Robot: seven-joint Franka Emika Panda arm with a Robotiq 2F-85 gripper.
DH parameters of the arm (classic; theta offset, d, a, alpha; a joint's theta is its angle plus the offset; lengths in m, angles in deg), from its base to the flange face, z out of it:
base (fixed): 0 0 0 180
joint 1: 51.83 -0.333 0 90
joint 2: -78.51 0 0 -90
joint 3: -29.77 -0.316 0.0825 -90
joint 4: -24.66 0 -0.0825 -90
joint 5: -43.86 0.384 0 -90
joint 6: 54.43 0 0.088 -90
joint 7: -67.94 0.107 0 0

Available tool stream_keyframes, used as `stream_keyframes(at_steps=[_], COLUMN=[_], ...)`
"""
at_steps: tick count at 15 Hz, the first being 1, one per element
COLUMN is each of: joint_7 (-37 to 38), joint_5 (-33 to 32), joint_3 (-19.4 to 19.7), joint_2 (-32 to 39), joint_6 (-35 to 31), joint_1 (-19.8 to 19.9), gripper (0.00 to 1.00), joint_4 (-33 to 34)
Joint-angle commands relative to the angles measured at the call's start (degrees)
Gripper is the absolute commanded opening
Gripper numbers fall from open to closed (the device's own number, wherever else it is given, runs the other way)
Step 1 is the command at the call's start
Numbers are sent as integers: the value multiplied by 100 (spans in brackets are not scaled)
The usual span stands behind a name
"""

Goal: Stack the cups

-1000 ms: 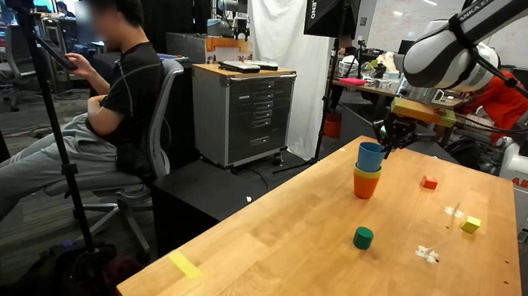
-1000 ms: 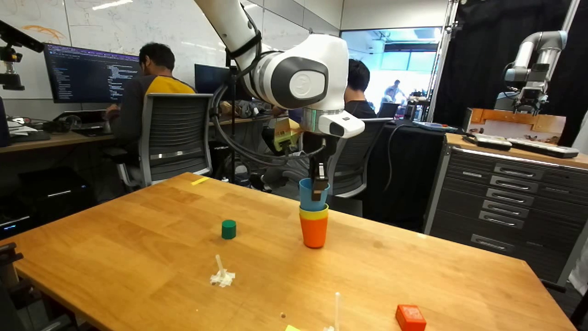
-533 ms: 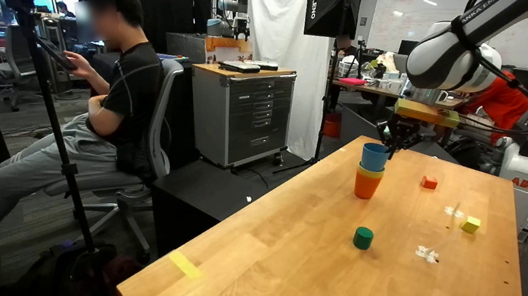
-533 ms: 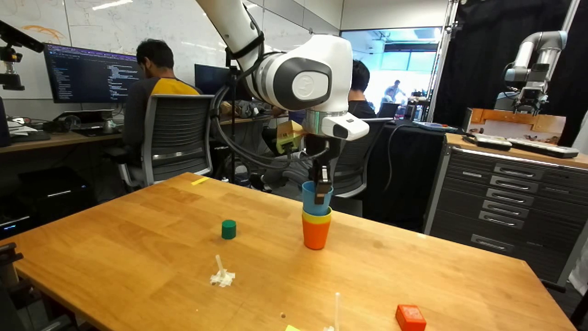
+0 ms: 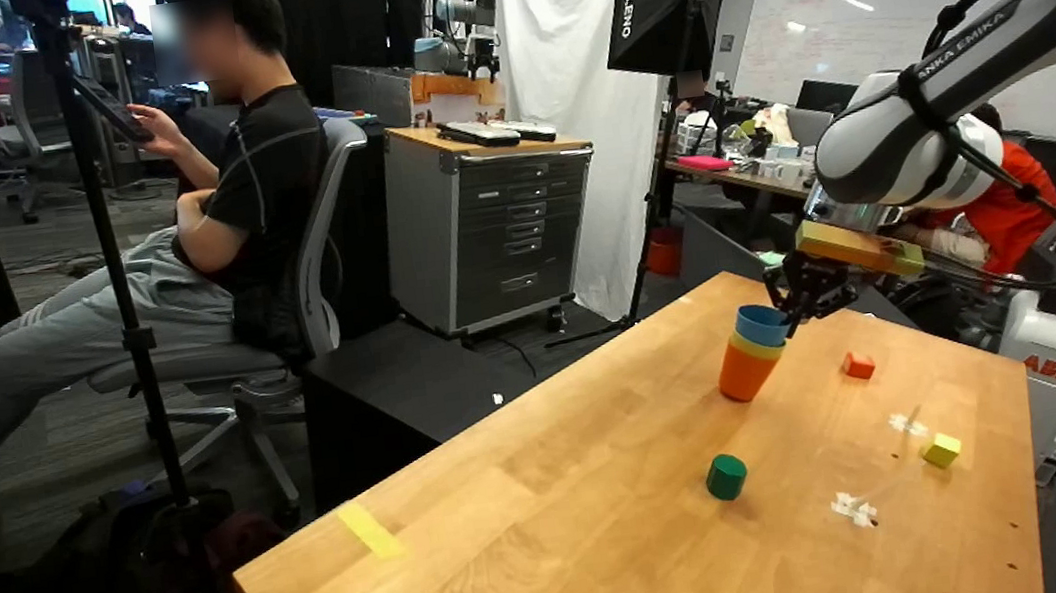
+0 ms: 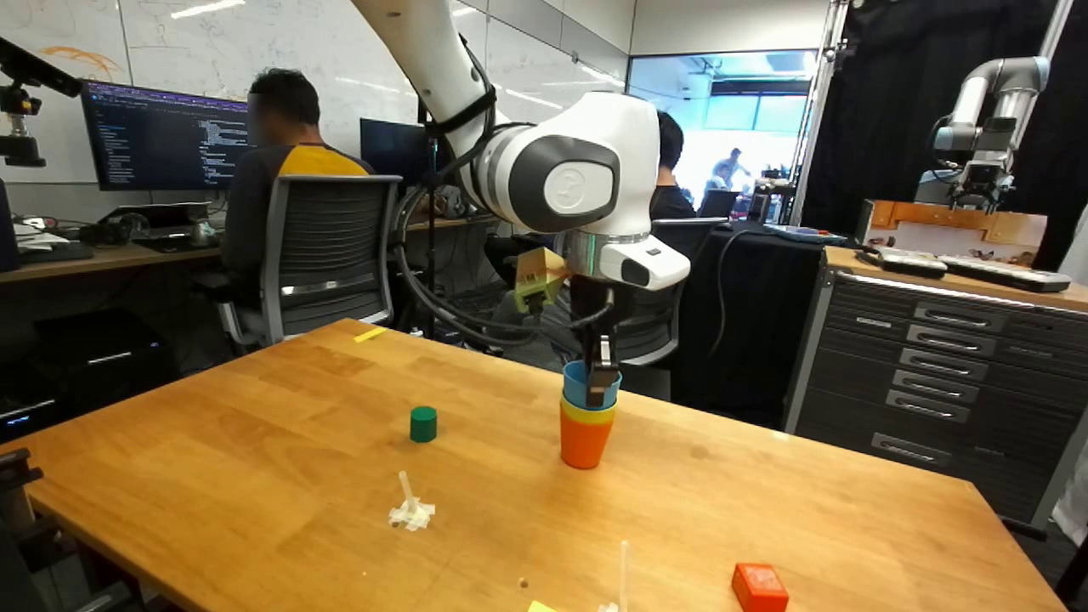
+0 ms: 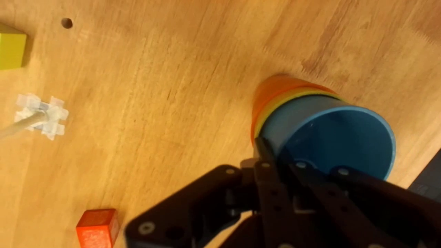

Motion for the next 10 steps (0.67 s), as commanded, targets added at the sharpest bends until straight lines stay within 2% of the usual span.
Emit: stream_keyframes(at_steps=[1,5,7,8,10], joint_7=[-15,2,9,18,9], joint_5=[9,-16,-40,-57,-68], joint_3=[75,87,99,109,108], joint_2=[220,284,276,262,229], joint_6=[-39,-55,-49,-44,-52], joint_1=[-41,-78,-95,-110,-125], gripper=[2,2,5,30,34], joint_4=[204,264,255,248,217])
